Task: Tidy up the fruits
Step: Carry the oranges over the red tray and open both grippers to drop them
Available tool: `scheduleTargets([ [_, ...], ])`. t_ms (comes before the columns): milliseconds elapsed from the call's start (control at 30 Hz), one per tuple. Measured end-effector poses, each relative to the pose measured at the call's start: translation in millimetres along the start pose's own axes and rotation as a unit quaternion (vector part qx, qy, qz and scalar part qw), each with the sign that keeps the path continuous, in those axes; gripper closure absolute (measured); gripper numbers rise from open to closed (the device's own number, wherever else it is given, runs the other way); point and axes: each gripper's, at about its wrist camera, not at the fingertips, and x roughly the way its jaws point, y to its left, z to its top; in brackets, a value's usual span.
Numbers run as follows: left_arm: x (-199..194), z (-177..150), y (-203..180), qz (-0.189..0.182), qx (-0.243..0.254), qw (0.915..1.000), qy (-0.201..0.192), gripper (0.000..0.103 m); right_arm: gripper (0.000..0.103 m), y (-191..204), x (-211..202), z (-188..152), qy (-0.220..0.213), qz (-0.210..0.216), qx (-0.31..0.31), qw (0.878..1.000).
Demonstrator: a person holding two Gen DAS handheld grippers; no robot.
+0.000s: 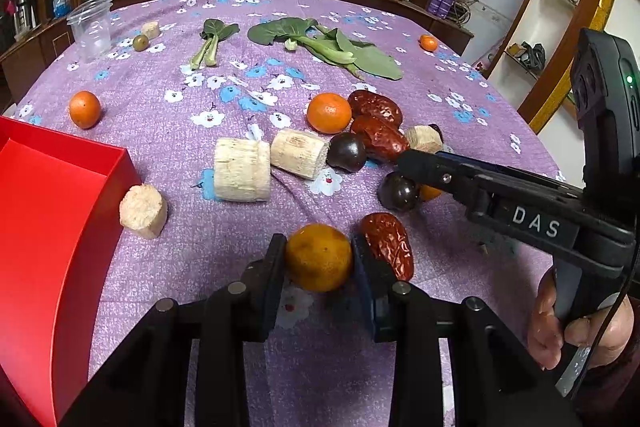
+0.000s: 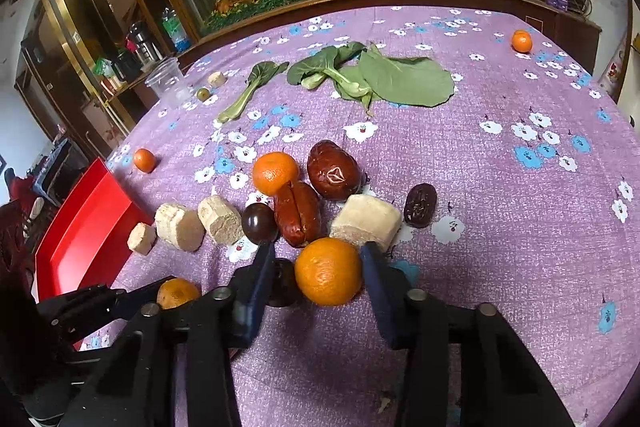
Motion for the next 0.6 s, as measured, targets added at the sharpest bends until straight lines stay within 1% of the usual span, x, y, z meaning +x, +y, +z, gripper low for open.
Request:
scheduleTargets([
  [33, -2.6, -0.4, 0.4, -0.002, -0.002, 1.0000, -0.004, 0.072, 0.070, -1.5, -2.2, -0.1, -0.002, 0.000, 0.003, 1.000],
  [67, -4.8, -0.7, 0.9, -0.003, -0.003, 1.0000, -0.008, 0.072, 0.072, -4.0, -3.9, -0.5, 0.000, 0.008, 0.010, 1.000],
  [200, -14.5, -1.2, 5.0, -0.003, -0.010, 0.9998, -0.017, 0.072, 0.071, -6.4, -8.3, -4.4, -0.003, 0.007, 0.016, 1.000],
  [333, -14.5, -4.2, 8.9, 0.000, -0.014, 0.9999, -0.009, 0.072, 0.065, -8.0, -6.6, -5.3, 0.001, 0.005, 0.027, 1.000],
  [400, -11.8, -4.8, 7.0, -0.004, -0.012, 0.9999, 0.001, 0.072, 0.052, -4.6, -0.8, -5.2, 0.007, -0.018, 0.017, 1.000],
  [467, -7.7, -5.1, 2.9, -0.002, -0.005, 0.9999, 0.012, 0.072, 0.047, -4.3, 6.1, -6.5, 0.012, -0.023, 0.016, 1.000],
  [500, -6.2, -5.5, 2.2, -0.002, -0.004, 0.9999, 0.015, 0.072, 0.047, -4.3, 5.7, -6.6, 0.008, -0.022, 0.015, 1.000],
  [533, -5.8, -5.5, 2.2, -0.003, -0.005, 0.9999, 0.015, 0.072, 0.047, -5.0, 5.4, -6.1, 0.011, -0.018, 0.017, 1.000],
  [567, -5.8, -5.5, 2.7, -0.003, -0.006, 0.9999, 0.015, 0.072, 0.063, -5.6, 4.2, -6.1, 0.010, -0.013, 0.020, 1.000],
  [600, -5.6, -6.1, 2.5, -0.002, -0.006, 0.9999, 0.016, 0.071, 0.067, -6.0, 2.9, -6.3, 0.013, -0.012, 0.021, 1.000],
])
